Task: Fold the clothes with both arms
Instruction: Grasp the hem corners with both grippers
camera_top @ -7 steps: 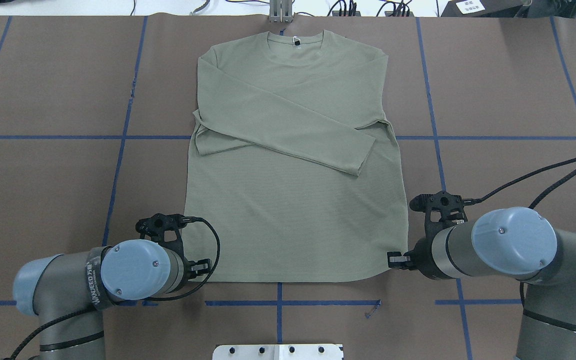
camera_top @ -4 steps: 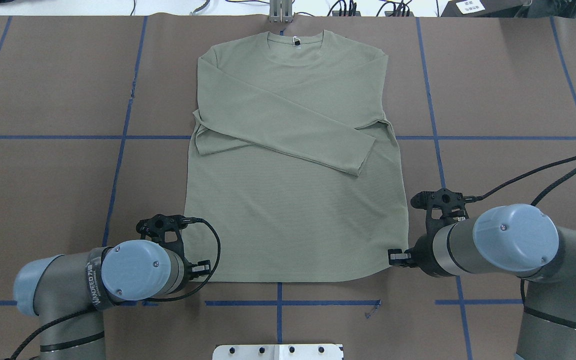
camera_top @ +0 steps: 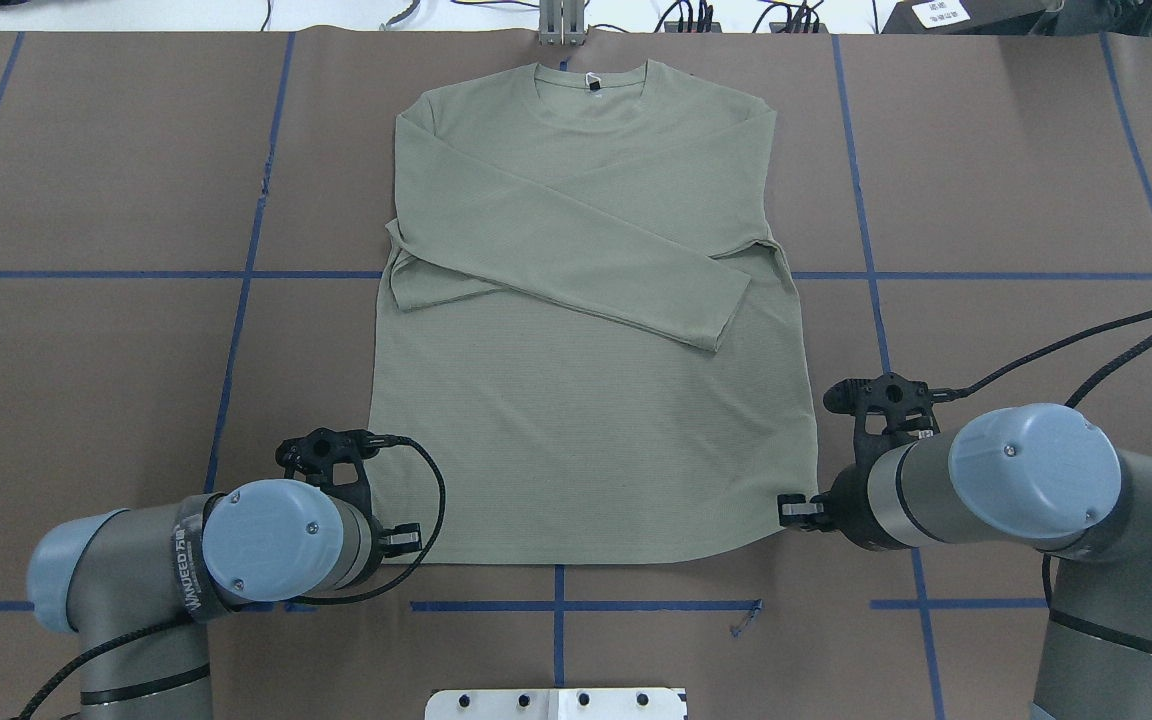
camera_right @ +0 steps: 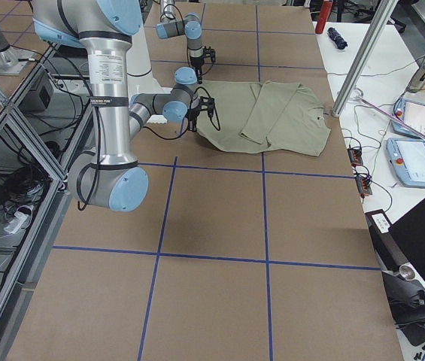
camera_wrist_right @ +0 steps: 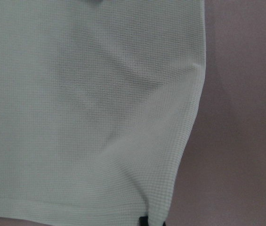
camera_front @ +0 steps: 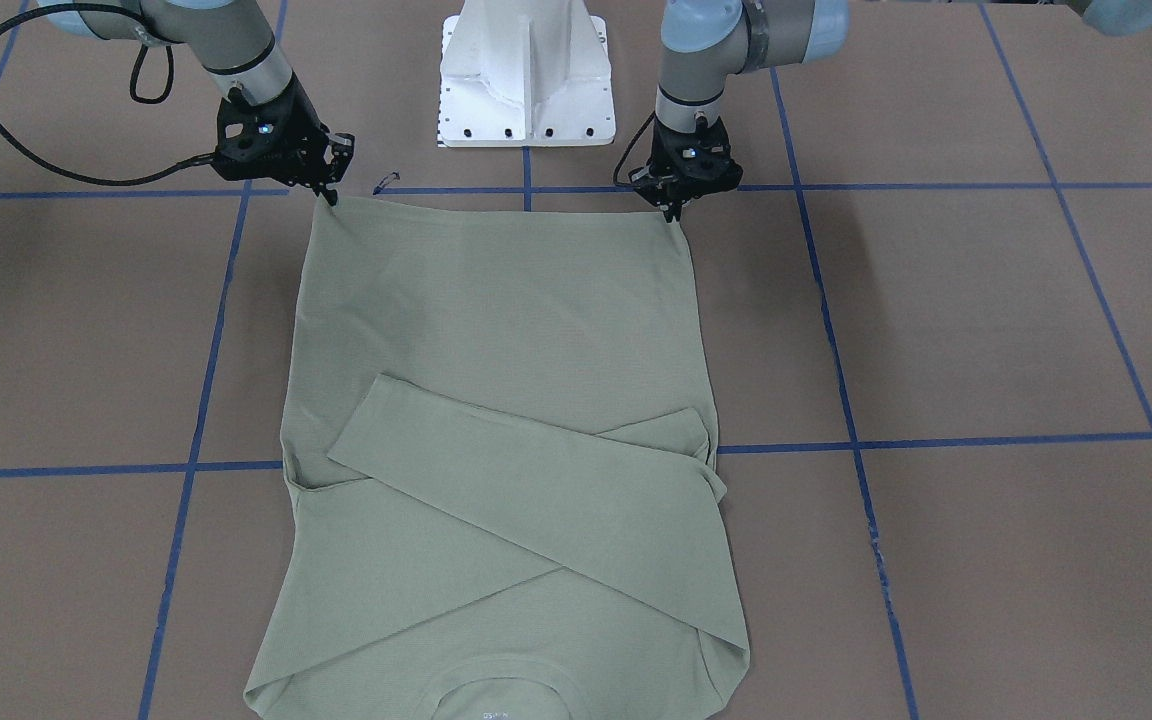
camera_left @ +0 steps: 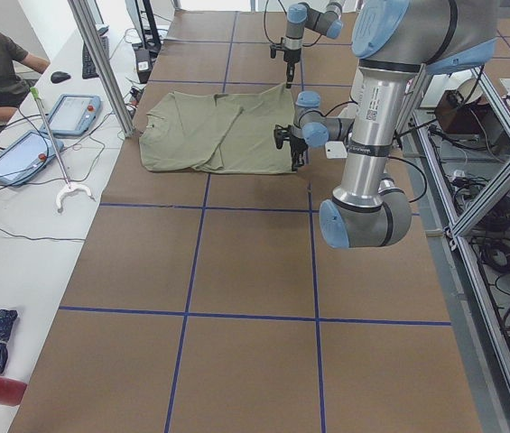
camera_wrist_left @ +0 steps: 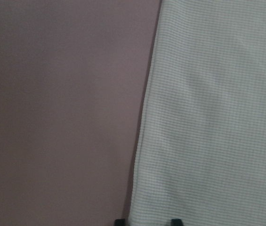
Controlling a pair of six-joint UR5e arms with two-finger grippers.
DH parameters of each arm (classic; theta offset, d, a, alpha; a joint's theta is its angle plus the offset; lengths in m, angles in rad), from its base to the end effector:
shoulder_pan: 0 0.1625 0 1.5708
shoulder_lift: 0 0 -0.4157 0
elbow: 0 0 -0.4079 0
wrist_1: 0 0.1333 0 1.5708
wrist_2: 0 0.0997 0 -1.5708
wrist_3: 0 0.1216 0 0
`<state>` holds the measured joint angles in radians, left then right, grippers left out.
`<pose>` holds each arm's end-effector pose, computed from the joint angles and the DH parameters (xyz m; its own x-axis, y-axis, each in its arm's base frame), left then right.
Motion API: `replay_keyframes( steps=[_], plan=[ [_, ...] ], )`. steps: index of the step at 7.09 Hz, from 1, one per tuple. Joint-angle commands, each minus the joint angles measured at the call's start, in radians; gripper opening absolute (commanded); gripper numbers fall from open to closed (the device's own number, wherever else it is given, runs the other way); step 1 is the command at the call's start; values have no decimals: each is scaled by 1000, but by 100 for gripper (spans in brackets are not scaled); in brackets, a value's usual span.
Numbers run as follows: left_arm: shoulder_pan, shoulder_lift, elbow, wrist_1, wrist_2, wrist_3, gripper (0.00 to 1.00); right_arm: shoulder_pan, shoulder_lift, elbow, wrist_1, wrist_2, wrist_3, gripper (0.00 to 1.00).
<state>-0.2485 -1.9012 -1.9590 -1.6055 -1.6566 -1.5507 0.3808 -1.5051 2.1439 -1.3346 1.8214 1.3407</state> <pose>0.5489 -0.2661 0.3074 0.7107 -0.1597 -0.6852 0.1740 0.9835 -0.0487 -0.4343 -0.2850 0.3331 0.6212 0.0107 0.7836 -0.0428 0.9989 0.0203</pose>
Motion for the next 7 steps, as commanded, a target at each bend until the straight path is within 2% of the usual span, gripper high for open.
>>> replay_keyframes(
  steps=[1,2,3,4,5,6,7],
  plan=[
    [0,-9,-9,2,-31,0,0,12,0,1,0,19,0,0],
    [-8,-6,-18,2,-47,-2,0,18,-1,11,0,29,0,0],
    [-15,8,-82,1,-49,0,0,48,-6,48,-2,65,-2,0],
    [-20,26,-151,7,-48,0,0,103,-15,72,-3,138,0,0],
    [-18,95,-257,12,-63,-2,0,131,-20,82,-3,192,1,0],
    [-18,143,-343,45,-96,-3,0,132,-39,111,-3,237,3,0],
    [-8,145,-412,132,-98,-3,0,127,-64,138,-5,295,5,0]
  ],
)
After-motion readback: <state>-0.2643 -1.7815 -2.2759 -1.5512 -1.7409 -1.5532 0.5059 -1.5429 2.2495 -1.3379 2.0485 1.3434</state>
